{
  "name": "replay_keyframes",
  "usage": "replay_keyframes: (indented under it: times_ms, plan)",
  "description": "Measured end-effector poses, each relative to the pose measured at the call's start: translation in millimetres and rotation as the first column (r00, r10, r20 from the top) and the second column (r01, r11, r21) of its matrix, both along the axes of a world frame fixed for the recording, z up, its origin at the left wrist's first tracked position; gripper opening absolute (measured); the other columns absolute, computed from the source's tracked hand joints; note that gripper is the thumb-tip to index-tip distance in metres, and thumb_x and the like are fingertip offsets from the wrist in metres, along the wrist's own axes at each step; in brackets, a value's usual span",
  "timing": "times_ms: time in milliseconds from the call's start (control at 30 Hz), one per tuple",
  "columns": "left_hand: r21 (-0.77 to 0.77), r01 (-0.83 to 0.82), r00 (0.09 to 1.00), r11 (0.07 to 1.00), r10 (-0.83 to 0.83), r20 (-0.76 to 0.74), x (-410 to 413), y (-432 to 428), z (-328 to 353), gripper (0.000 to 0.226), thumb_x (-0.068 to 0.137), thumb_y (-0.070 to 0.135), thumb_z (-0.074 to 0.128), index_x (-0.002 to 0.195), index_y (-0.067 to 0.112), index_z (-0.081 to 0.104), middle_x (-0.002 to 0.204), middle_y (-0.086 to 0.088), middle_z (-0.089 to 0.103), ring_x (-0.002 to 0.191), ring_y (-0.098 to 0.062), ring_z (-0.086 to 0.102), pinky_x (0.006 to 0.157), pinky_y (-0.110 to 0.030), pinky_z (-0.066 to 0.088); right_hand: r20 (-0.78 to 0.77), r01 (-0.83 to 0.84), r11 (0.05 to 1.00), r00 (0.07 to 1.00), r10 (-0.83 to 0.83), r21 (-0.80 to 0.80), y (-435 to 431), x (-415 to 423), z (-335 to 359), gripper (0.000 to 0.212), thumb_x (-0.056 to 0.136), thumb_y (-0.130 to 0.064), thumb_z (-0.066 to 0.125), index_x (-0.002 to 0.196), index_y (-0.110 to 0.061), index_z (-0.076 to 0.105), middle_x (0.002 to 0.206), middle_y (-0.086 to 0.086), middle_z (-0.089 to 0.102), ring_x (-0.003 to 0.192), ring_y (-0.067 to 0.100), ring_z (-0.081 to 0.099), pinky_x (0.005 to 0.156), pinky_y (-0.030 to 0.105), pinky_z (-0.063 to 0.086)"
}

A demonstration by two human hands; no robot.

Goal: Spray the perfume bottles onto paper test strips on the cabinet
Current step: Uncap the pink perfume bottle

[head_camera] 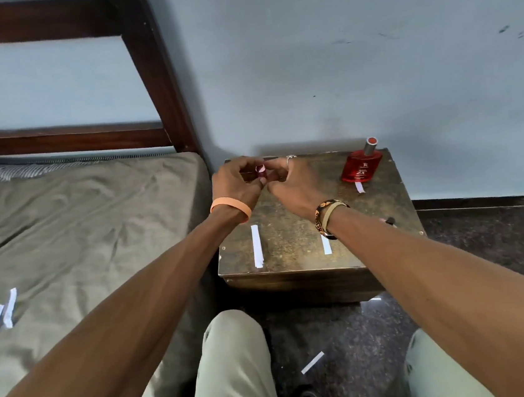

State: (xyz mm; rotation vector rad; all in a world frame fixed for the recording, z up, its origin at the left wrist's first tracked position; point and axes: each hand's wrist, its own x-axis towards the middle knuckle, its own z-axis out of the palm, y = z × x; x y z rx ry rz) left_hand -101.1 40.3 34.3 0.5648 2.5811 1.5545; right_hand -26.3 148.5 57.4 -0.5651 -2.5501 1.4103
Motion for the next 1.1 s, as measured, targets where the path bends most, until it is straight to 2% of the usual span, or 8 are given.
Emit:
replay_keyframes:
  times_ms: [167, 300, 400, 633, 700, 833, 933, 1100]
  plan:
    - [-0.109, -0.014, 1.000, 0.994, 0.016, 0.012, -12, -20, -35, 0.032, 0.075, -0.003, 0.070, 0.100, 0.016, 0.074, 0.096, -0.001, 0.075, 0.090, -0.013, 0.069, 0.090, -0.031, 0.054, 0.110, -0.093, 0.995, 0.990, 0.089, 0.030, -17, -18, -22, 0.043, 0.080, 0.001, 0.059, 0.117, -0.018, 0.070, 0.099, -0.005, 0.070, 0.091, 0.011, 0.064, 0.066, 0.012, 0.046]
    - [-0.163, -0.048, 0.997, 0.985, 0.057, 0.053, -14, -27, -59, 0.034, 0.078, -0.006, 0.067, 0.104, 0.015, 0.073, 0.101, -0.002, 0.074, 0.096, -0.014, 0.068, 0.094, -0.025, 0.050, 0.205, -0.129, 0.992, 0.971, 0.127, -0.005, -25, -29, -48, 0.047, 0.078, 0.004, 0.058, 0.119, -0.017, 0.068, 0.103, -0.004, 0.071, 0.098, 0.013, 0.065, 0.080, 0.021, 0.052]
    - [-0.176, -0.073, 0.991, 0.982, 0.091, 0.098, -19, -30, -76, 0.034, 0.079, -0.004, 0.067, 0.105, 0.016, 0.073, 0.101, -0.001, 0.074, 0.096, -0.015, 0.068, 0.094, -0.027, 0.051, 0.246, -0.129, 0.991, 0.960, 0.136, -0.044, -29, -37, -65, 0.051, 0.077, 0.004, 0.058, 0.123, -0.016, 0.066, 0.107, -0.003, 0.069, 0.100, 0.013, 0.063, 0.076, 0.016, 0.048]
    - [-0.197, -0.068, 0.985, 0.978, 0.097, 0.144, -26, -32, -92, 0.025, 0.080, 0.007, 0.071, 0.103, 0.016, 0.073, 0.099, -0.001, 0.073, 0.092, -0.015, 0.068, 0.090, -0.026, 0.052, 0.299, -0.153, 0.988, 0.942, 0.150, -0.014, -34, -50, -88, 0.053, 0.079, 0.004, 0.056, 0.128, -0.014, 0.063, 0.113, 0.001, 0.069, 0.100, 0.012, 0.060, 0.071, 0.013, 0.042]
    - [-0.230, -0.076, 0.982, 0.970, 0.113, 0.150, -27, -31, -97, 0.025, 0.081, 0.004, 0.069, 0.103, 0.016, 0.073, 0.100, -0.003, 0.074, 0.092, -0.016, 0.068, 0.089, -0.027, 0.052, 0.324, -0.156, 0.988, 0.935, 0.147, 0.001, -35, -51, -93, 0.051, 0.079, 0.002, 0.057, 0.127, -0.015, 0.063, 0.111, -0.001, 0.070, 0.099, 0.011, 0.061, 0.076, 0.017, 0.046]
    - [-0.320, -0.051, 0.980, 0.946, 0.109, 0.164, -25, -31, -106, 0.026, 0.080, 0.004, 0.068, 0.102, 0.017, 0.072, 0.101, -0.004, 0.073, 0.095, -0.021, 0.067, 0.091, -0.034, 0.053, 0.386, -0.184, 0.982, 0.909, 0.159, 0.028, -36, -49, -103, 0.051, 0.077, -0.002, 0.058, 0.126, -0.016, 0.063, 0.106, -0.001, 0.070, 0.101, 0.017, 0.064, 0.088, 0.034, 0.055]
    - [-0.347, -0.045, 0.982, 0.937, 0.105, 0.157, -24, -31, -107, 0.026, 0.080, 0.006, 0.066, 0.103, 0.018, 0.071, 0.102, -0.004, 0.073, 0.097, -0.022, 0.066, 0.091, -0.036, 0.052, 0.396, -0.197, 0.980, 0.903, 0.165, 0.041, -37, -48, -105, 0.050, 0.075, -0.001, 0.057, 0.123, -0.014, 0.063, 0.104, 0.000, 0.069, 0.100, 0.018, 0.064, 0.088, 0.037, 0.055]
    - [-0.368, -0.013, 0.989, 0.930, 0.065, 0.129, -21, -33, -99, 0.039, 0.081, 0.004, 0.062, 0.118, 0.015, 0.063, 0.110, -0.007, 0.069, 0.103, -0.025, 0.063, 0.093, -0.038, 0.051, 0.389, -0.176, 0.982, 0.911, 0.138, 0.065, -35, -47, -100, 0.047, 0.077, -0.002, 0.058, 0.123, -0.010, 0.062, 0.108, 0.006, 0.070, 0.103, 0.024, 0.064, 0.091, 0.039, 0.054]
